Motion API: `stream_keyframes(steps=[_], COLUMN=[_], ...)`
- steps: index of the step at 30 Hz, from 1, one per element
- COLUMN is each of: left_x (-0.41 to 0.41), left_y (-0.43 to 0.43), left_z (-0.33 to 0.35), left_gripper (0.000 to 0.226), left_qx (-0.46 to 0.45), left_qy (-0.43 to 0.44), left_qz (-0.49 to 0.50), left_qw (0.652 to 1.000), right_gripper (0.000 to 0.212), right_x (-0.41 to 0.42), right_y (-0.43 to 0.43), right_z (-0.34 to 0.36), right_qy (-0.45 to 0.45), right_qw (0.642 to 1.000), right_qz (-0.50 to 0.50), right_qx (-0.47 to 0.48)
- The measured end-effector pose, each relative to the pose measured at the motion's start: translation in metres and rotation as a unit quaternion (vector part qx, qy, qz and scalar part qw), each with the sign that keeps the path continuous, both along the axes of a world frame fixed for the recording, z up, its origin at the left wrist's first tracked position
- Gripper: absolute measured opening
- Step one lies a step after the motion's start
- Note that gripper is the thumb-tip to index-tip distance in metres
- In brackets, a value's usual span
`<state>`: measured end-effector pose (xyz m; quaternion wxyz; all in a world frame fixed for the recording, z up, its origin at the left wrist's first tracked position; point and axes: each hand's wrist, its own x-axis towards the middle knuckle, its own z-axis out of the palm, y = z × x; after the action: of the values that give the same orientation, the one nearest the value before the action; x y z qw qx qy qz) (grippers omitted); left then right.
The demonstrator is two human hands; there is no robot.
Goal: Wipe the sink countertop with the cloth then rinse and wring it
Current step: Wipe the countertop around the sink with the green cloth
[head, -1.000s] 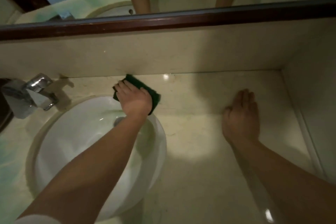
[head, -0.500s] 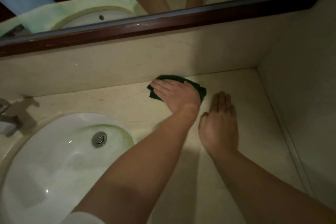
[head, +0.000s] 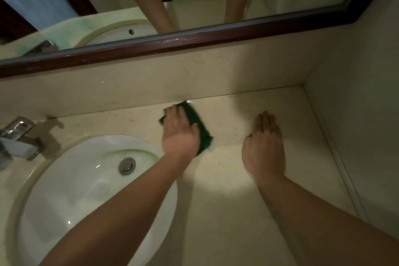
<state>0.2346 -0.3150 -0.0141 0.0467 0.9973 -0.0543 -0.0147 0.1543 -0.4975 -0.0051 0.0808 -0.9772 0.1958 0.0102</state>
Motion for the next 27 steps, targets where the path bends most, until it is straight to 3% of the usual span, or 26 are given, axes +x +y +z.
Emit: stream_keyframes(steps=[5,7,9,12,15,19,21,24,27], left_x=[0.02,0.024,0.022,0.008,0.004,0.016,0.025,0.033,0.032], left_y=[-0.005,-0.038,-0.073,-0.113,-0.136,-0.154,-0.154,-0.136,-0.091], left_z=[0.008,0.011,0.009,0.004,0.005,0.007,0.006,0.004,0.006], left_gripper=[0.069,0.07,0.07,0.07,0.07,0.064,0.061,0.065,0.067], left_qx=[-0.003,-0.01,-0.006,-0.01,-0.034,-0.039,-0.049,-0.053,-0.05], left_qy=[0.055,0.076,0.076,0.054,0.057,0.049,0.058,0.052,0.039], left_qz=[0.174,0.188,0.143,0.001,-0.111,-0.294,-0.373,-0.4,-0.329], left_qw=[0.983,0.979,0.987,0.998,0.992,0.954,0.925,0.913,0.942], right_gripper=[0.066,0.065,0.064,0.062,0.059,0.056,0.057,0.062,0.066], right_x=[0.0,-0.001,0.001,0.001,-0.004,-0.006,-0.003,-0.004,-0.005], right_y=[0.0,-0.001,-0.001,-0.003,-0.009,-0.01,-0.011,-0.01,-0.009], right_z=[-0.001,-0.003,-0.007,-0.007,-0.002,-0.008,-0.012,-0.012,-0.009], right_qy=[-0.012,-0.017,-0.03,-0.062,-0.123,-0.243,-0.25,-0.237,-0.223], right_qw=[1.0,1.0,0.999,0.994,0.964,0.923,0.916,0.919,0.927], right_qz=[-0.004,-0.003,-0.008,-0.027,-0.134,-0.189,-0.192,-0.189,-0.179], right_qx=[0.003,0.011,0.03,0.08,0.195,0.233,0.246,0.251,0.243])
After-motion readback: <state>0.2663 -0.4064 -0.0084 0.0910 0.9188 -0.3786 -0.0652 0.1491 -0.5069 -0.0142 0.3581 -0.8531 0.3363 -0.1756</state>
